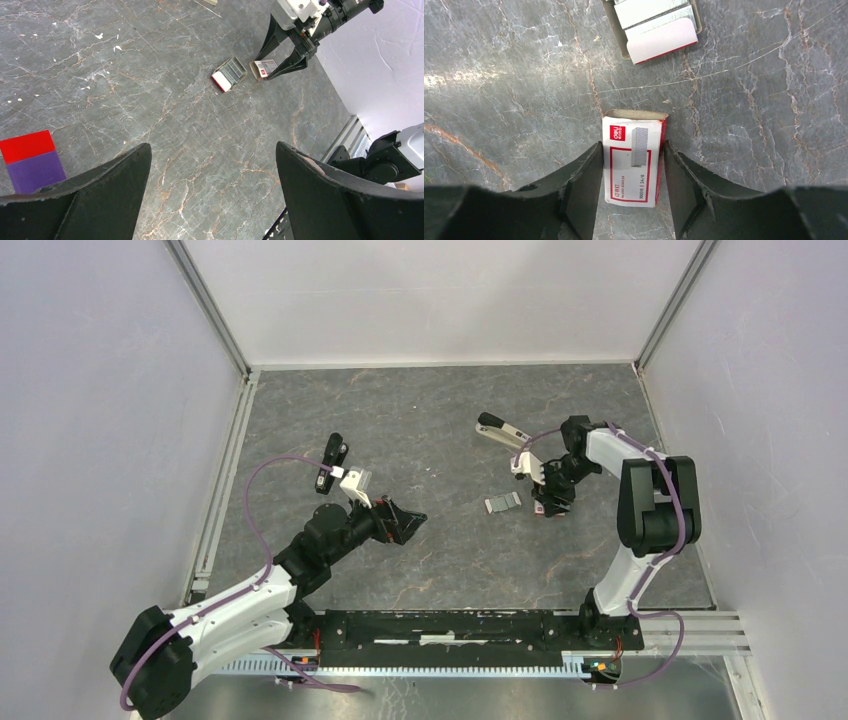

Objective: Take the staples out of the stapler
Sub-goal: Adjust the shell at the center of the board.

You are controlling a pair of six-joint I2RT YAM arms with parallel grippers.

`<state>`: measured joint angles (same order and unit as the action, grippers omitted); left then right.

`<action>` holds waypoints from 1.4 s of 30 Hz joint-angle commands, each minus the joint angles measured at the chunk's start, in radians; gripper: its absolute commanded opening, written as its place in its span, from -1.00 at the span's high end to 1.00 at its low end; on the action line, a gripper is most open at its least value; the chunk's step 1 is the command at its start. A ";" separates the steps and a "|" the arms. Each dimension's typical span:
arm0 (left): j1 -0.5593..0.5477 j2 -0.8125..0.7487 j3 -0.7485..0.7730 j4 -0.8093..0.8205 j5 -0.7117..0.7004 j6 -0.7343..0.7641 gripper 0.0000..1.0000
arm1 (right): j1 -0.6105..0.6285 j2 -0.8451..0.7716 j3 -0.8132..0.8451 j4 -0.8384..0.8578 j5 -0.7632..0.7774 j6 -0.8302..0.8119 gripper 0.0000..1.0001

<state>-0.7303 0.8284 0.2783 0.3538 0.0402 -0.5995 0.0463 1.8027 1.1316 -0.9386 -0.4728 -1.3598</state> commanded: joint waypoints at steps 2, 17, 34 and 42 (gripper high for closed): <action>0.003 -0.001 0.014 0.032 0.009 -0.016 -1.00 | 0.007 0.036 0.037 -0.058 -0.020 -0.084 0.00; 0.002 0.055 0.031 0.065 0.046 -0.021 -1.00 | 0.009 0.041 0.075 -0.086 -0.038 -0.099 -0.13; 0.002 0.219 0.069 0.176 0.121 -0.064 -0.99 | -0.002 -0.260 0.007 -0.024 -0.381 -0.069 -0.54; -0.020 0.421 0.169 0.189 0.152 -0.124 -0.63 | 0.009 -0.341 -0.202 0.383 -0.439 0.213 -0.96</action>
<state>-0.7326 1.1873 0.3721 0.4843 0.1688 -0.6643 0.0547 1.4429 0.9413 -0.8154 -0.8902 -1.3617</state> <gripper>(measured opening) 0.842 0.979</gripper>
